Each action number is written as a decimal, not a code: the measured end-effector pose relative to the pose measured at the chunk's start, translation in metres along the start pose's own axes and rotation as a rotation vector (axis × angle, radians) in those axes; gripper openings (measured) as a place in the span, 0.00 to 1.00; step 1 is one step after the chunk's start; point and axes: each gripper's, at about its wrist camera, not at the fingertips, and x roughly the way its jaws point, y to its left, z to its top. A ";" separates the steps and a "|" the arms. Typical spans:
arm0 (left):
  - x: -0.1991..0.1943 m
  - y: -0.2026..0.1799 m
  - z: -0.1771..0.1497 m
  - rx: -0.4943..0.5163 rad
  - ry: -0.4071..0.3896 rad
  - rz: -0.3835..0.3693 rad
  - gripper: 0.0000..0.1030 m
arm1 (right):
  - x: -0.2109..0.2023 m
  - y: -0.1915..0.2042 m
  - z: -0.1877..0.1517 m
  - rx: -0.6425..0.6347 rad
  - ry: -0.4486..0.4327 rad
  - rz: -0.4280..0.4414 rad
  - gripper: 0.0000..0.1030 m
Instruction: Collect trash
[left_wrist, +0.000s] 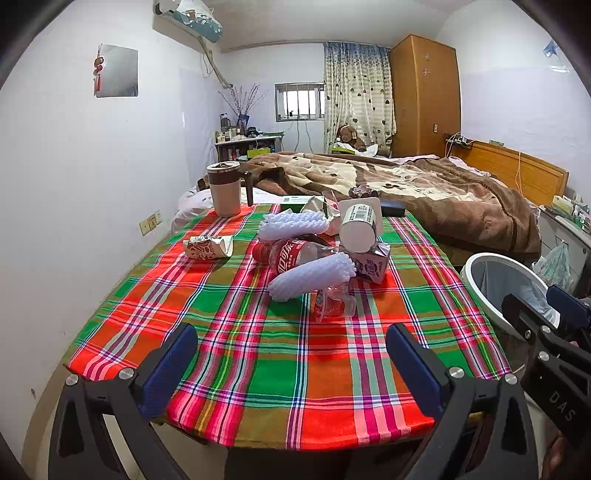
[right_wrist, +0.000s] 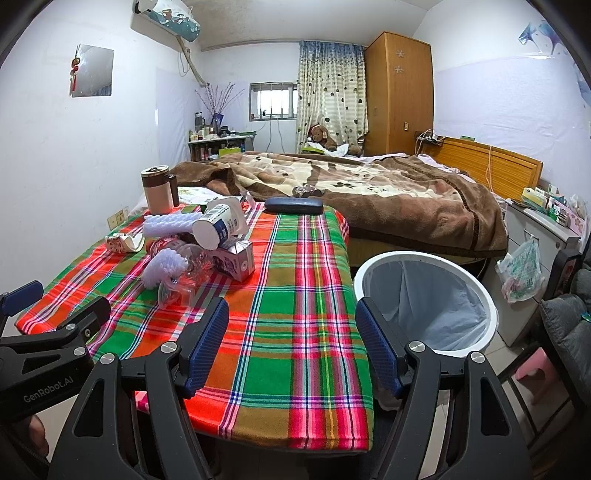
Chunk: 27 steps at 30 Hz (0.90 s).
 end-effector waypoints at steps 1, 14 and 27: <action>0.000 0.000 0.000 0.001 0.001 0.000 1.00 | 0.000 0.000 0.000 0.000 0.000 0.000 0.70; -0.001 0.000 0.001 0.000 -0.001 0.001 1.00 | 0.000 0.000 0.001 0.000 0.001 0.001 0.70; -0.002 0.000 0.001 -0.002 -0.002 0.001 1.00 | -0.001 0.000 0.001 -0.001 0.001 0.000 0.70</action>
